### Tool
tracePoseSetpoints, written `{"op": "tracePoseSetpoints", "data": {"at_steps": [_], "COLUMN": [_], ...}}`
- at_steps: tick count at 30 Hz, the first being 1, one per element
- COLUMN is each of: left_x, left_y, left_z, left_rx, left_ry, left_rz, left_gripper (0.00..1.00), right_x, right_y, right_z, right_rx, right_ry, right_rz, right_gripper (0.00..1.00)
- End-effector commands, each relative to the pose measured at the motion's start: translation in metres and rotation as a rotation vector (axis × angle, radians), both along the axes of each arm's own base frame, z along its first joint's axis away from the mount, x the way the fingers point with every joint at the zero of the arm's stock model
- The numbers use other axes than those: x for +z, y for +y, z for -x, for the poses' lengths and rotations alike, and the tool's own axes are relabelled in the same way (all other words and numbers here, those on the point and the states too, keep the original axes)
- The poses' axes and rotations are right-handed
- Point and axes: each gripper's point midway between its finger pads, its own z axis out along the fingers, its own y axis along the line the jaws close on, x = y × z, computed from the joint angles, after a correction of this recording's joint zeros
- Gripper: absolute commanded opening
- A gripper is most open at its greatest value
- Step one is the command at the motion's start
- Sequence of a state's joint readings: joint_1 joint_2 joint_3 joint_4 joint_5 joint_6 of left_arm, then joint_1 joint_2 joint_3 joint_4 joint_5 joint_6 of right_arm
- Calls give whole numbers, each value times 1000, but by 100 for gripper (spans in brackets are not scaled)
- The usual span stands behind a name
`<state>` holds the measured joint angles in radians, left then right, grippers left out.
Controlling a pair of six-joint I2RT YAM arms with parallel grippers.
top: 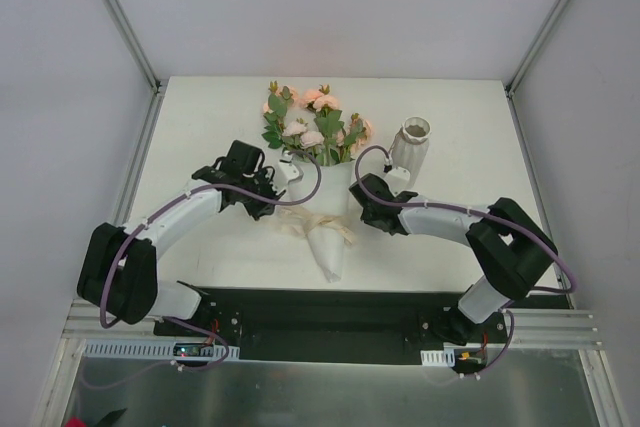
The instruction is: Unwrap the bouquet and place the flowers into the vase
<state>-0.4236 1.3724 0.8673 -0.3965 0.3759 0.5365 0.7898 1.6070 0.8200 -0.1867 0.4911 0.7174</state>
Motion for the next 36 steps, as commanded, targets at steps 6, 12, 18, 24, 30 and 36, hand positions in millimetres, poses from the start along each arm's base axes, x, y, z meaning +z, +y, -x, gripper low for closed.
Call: {"op": "tracePoseSetpoints", "data": {"at_steps": [6, 12, 18, 24, 30, 36], "left_x": [-14, -26, -33, -42, -48, -58], "left_y": [-4, -11, -18, -25, -22, -22], "left_z": [19, 11, 0, 7, 19, 21], "left_rx": [-54, -85, -105, -142, -164, -175], "left_ry": [154, 191, 193, 224, 240, 258], "left_rz": [4, -6, -10, -12, -22, -42], "left_gripper": [69, 77, 76, 64, 59, 51], "right_x": [-1, 1, -3, 17, 39, 39], "right_y": [-19, -30, -37, -32, -23, -13], "right_z": [13, 18, 23, 15, 3, -2], "right_rx": [-36, -51, -66, -47, -32, -10], "right_ry": [1, -10, -3, -67, -131, -139], "right_rz": [50, 67, 82, 35, 1, -20], "right_gripper": [1, 1, 1, 6, 14, 30]}}
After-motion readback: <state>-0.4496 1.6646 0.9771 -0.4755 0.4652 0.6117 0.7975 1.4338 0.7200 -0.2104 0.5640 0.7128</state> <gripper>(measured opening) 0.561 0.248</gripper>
